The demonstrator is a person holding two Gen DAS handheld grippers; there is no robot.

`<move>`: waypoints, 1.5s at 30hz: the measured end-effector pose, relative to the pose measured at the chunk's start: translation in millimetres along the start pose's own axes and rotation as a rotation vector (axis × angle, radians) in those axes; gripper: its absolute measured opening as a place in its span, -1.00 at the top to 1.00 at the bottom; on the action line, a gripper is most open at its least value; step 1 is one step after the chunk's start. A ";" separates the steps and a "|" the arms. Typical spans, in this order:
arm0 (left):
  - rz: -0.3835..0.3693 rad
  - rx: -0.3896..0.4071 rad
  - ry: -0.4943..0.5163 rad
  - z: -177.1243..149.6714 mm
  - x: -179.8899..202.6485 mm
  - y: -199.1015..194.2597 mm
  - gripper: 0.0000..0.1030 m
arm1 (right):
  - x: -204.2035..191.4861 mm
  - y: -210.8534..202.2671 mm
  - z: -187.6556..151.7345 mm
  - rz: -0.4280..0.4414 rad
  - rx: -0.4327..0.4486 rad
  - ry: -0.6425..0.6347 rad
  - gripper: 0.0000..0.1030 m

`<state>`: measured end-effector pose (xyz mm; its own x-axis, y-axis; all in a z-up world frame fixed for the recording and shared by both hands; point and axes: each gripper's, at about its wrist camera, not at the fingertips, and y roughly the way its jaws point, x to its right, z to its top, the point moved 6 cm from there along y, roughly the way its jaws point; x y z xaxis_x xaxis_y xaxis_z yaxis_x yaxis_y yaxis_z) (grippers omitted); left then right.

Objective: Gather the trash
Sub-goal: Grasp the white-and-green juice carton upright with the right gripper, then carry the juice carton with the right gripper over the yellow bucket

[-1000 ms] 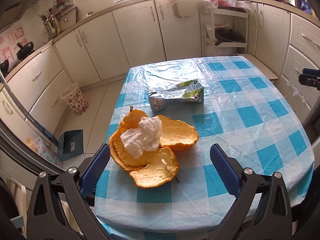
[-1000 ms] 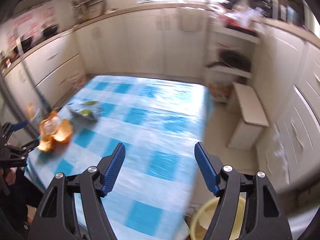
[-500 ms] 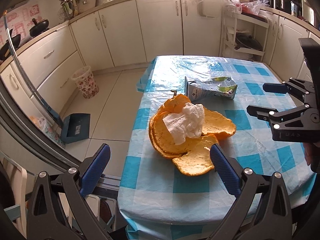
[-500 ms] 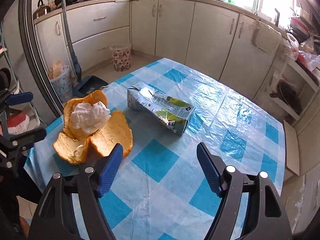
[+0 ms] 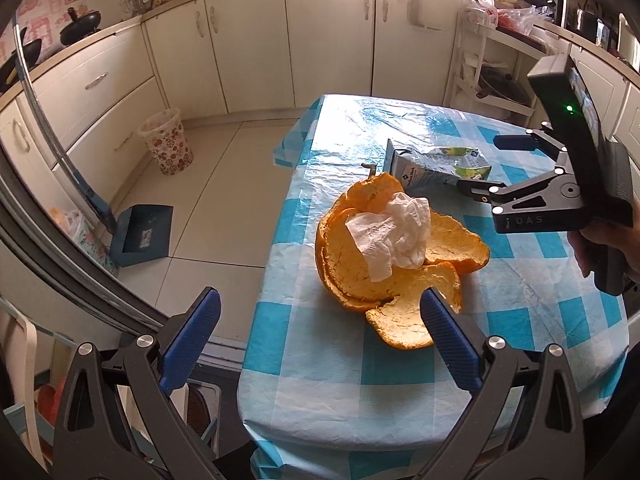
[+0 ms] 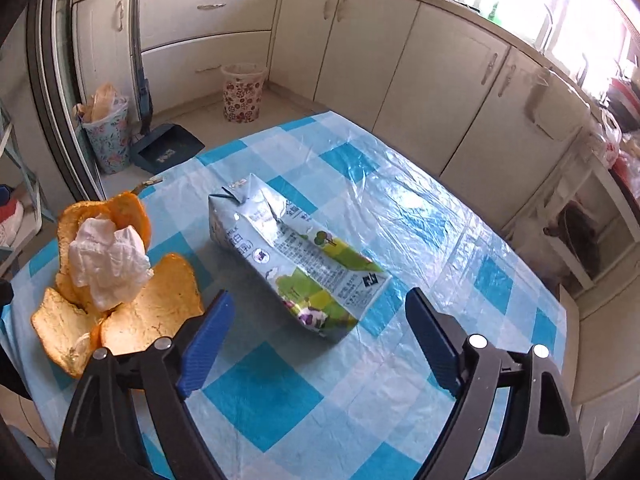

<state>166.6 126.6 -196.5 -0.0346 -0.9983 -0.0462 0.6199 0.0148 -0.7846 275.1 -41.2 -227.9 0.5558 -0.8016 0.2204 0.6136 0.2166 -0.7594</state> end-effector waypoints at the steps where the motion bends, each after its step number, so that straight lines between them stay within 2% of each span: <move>1: 0.000 -0.002 0.004 0.4 1.2 0.6 -0.87 | -1.5 4.0 3.3 -0.001 0.001 -0.016 -0.64; 6: -0.001 -0.014 0.019 -0.2 7.7 5.5 -0.87 | -10.3 28.4 14.2 -0.002 -0.033 -0.096 -0.65; 10: -0.002 -0.021 0.024 0.2 9.5 8.2 -0.87 | -16.4 44.3 10.5 -0.015 -0.072 -0.147 -0.64; 12: -0.003 -0.020 0.027 1.9 11.0 9.0 -0.87 | -12.6 43.4 8.9 -0.022 -0.072 -0.121 -0.44; 14: -0.005 -0.018 0.029 2.7 12.1 8.6 -0.87 | -3.2 38.6 6.9 0.003 -0.070 -0.048 -0.09; 17: -0.011 -0.015 0.034 4.2 17.4 8.6 -0.87 | 7.1 30.0 -3.5 0.009 -0.068 0.011 0.05; 21: -0.036 -0.012 0.035 6.6 22.5 9.8 -0.87 | 23.2 5.4 -24.8 0.049 -0.045 0.125 0.07; 22: -0.046 -0.015 0.029 7.0 22.5 11.5 -0.87 | 27.8 -2.8 -30.3 0.061 -0.041 0.159 0.40; 23: -0.056 -0.020 0.021 7.8 22.5 13.4 -0.87 | 33.3 -11.1 -36.3 0.072 -0.041 0.197 0.44; 24: -0.067 -0.026 0.010 9.0 22.7 15.9 -0.87 | 38.4 -20.7 -42.9 0.100 -0.032 0.231 0.44; 28: -0.078 -0.035 -0.014 12.8 25.4 24.2 -0.87 | 64.3 -52.9 -72.2 0.093 -0.020 0.304 0.44; 36: -0.058 -0.024 0.032 22.4 47.2 38.3 -0.87 | 121.3 -117.3 -129.4 0.039 0.020 0.467 0.44; 42: -0.042 -0.015 0.069 26.6 62.1 40.5 -0.87 | 145.9 -135.7 -169.6 0.009 0.040 0.602 0.44; 45: -0.039 -0.011 0.082 26.8 66.4 40.0 -0.87 | 150.2 -139.5 -176.0 -0.002 0.045 0.623 0.44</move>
<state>210.1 59.4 -214.4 -0.1225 -0.9903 -0.0656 0.6086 -0.0228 -0.7932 174.2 -289.9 -196.6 0.1314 -0.9735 -0.1874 0.6450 0.2275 -0.7295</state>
